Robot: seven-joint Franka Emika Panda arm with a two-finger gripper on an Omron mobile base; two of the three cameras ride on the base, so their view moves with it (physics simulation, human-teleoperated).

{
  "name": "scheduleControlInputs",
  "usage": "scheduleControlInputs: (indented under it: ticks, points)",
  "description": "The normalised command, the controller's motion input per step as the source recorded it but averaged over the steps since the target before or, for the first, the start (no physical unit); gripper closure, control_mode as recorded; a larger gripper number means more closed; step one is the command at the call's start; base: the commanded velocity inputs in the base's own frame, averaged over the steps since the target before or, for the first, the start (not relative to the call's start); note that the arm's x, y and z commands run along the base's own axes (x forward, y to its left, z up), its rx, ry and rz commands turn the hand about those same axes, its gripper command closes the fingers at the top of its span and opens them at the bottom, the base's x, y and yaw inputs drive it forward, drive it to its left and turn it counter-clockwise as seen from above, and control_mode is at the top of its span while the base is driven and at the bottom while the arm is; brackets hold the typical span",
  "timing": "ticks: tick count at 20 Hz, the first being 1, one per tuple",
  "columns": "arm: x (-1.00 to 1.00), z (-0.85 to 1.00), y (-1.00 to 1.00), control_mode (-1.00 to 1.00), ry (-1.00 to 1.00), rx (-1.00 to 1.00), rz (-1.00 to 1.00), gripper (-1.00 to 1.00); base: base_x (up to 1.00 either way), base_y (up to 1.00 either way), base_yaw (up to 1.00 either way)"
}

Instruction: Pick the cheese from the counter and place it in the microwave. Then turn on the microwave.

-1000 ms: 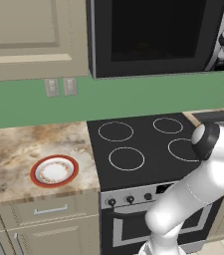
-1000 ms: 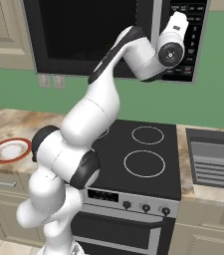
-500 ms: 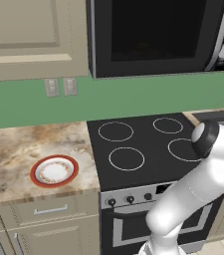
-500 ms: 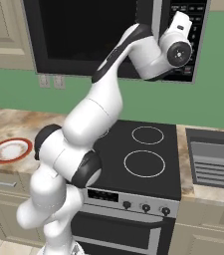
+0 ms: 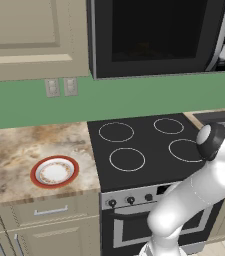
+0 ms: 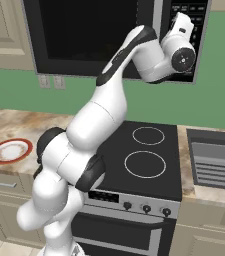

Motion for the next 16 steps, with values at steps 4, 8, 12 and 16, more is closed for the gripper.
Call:
scheduleControlInputs:
  ticks: [4,8,12,16]
  points:
    - [0.26,-0.04,0.14,-1.0,0.0,0.0,0.0,-1.0,0.0,0.0,0.0]
    - [0.16,0.04,-0.02,-1.0,0.01,0.0,0.0,-1.0,0.0,0.0,0.0]
    - [0.04,0.15,-0.18,-1.0,0.08,0.0,0.0,-1.0,0.0,0.0,0.0]
    - [-0.05,0.16,-0.2,-1.0,0.04,0.0,0.0,-1.0,0.0,0.0,0.0]
